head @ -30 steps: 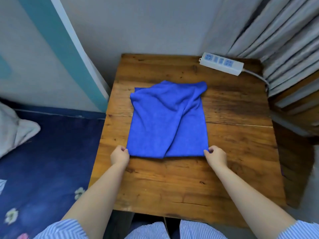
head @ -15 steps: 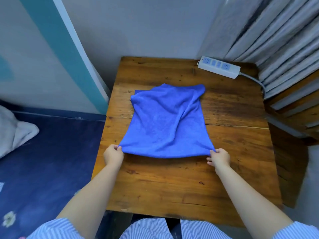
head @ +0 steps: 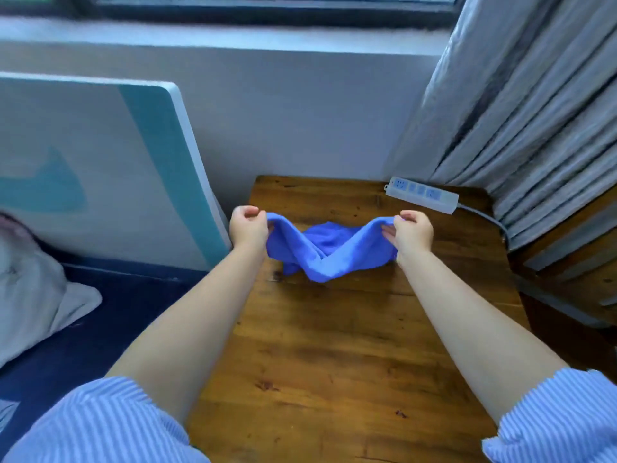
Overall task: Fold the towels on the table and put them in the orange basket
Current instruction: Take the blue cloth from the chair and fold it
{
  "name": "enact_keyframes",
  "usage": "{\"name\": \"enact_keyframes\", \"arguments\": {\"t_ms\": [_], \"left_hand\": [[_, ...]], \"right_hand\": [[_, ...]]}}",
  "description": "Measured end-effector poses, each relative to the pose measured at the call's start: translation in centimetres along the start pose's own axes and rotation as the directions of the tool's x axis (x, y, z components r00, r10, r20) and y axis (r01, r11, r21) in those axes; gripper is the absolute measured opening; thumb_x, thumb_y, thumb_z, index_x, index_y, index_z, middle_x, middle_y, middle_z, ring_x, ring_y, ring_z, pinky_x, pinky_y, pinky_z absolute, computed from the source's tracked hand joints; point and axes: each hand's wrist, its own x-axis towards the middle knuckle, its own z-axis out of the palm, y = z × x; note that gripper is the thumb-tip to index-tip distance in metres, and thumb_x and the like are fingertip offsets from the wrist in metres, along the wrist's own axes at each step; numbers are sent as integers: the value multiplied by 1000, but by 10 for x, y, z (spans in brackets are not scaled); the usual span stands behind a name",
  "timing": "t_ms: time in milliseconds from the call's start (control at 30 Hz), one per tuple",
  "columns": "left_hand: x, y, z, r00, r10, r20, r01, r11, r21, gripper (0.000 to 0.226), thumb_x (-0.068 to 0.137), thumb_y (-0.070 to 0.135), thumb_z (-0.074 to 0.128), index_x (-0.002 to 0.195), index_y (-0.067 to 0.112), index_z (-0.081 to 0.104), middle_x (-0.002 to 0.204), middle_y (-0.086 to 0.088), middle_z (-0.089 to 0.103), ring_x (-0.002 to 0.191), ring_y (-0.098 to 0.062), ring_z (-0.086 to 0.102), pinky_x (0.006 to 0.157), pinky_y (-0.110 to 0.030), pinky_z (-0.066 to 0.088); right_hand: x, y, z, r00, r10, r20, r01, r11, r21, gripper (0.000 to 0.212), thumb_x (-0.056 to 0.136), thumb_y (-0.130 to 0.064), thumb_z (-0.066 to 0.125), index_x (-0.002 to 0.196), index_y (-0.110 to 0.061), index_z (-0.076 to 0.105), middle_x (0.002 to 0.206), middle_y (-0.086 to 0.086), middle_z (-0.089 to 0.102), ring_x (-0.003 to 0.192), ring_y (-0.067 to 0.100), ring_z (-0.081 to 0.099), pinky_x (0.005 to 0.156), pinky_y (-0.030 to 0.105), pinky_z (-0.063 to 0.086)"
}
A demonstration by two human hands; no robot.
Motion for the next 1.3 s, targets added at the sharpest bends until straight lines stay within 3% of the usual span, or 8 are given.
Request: {"name": "enact_keyframes", "arguments": {"t_ms": [200,467,567,667,800,900,1000,1300], "left_hand": [[-10,97,0,818,569,-81,-554,818,155,22,91,8,48,104,5,64,100,-4,67,93,-18,58,79,-13,40],[-8,37,-55,925,380,-1,-308,750,586,37,82,5,47,47,12,39,55,-13,42,67,-28,38,53,-33,25],[-10,6,-65,950,32,309,-298,378,876,28,77,8,49,51,13,43,58,-8,44,67,-26,40,47,-24,26],[-24,-21,-63,790,-399,466,-479,74,875,16,80,11,47,75,16,61,71,-4,53,67,-24,48,48,-22,35],[-52,-49,-55,572,-751,329,-644,-163,748,15,85,9,43,78,13,55,76,-8,49,51,-17,37,52,-24,35],[-68,-65,-53,505,-853,132,-714,-327,619,25,89,17,48,65,10,50,65,-7,48,53,-16,40,54,-25,37],[-73,-76,-54,443,-895,41,-700,-317,640,27,93,24,50,111,5,59,107,-13,64,81,-21,55,85,-34,47],[-19,-84,-13,653,-599,463,-682,-199,704,39,96,25,36,132,14,45,136,-4,47,123,-24,47,93,-33,43]], "right_hand": [[-6,-102,22,920,-389,42,371,901,224,32,90,2,43,71,-22,51,73,-1,53,65,11,56,60,15,52],[6,-50,-30,903,-428,-42,386,849,-362,24,78,-4,48,55,-8,55,54,7,51,53,26,54,54,25,51],[3,-22,-51,961,-119,251,277,401,-873,14,76,-6,49,67,-4,60,63,13,56,52,29,56,45,26,41],[-14,1,-61,856,398,329,463,-311,-830,19,81,-7,46,88,-4,64,70,9,54,71,29,58,50,28,45],[-41,28,-64,712,701,36,582,-560,-590,28,91,-14,43,63,-10,48,44,1,51,37,11,47,26,10,30],[-54,43,-62,622,769,-143,637,-604,-479,39,95,-19,41,57,-14,50,26,-11,48,23,2,44,26,7,29],[-49,56,-61,566,799,-204,645,-583,-495,32,96,-23,43,97,-5,70,99,-4,73,71,11,67,64,17,52],[10,75,-34,858,412,307,480,-432,-763,14,89,-11,39,86,-14,53,91,-1,51,92,23,51,72,26,36]]}}
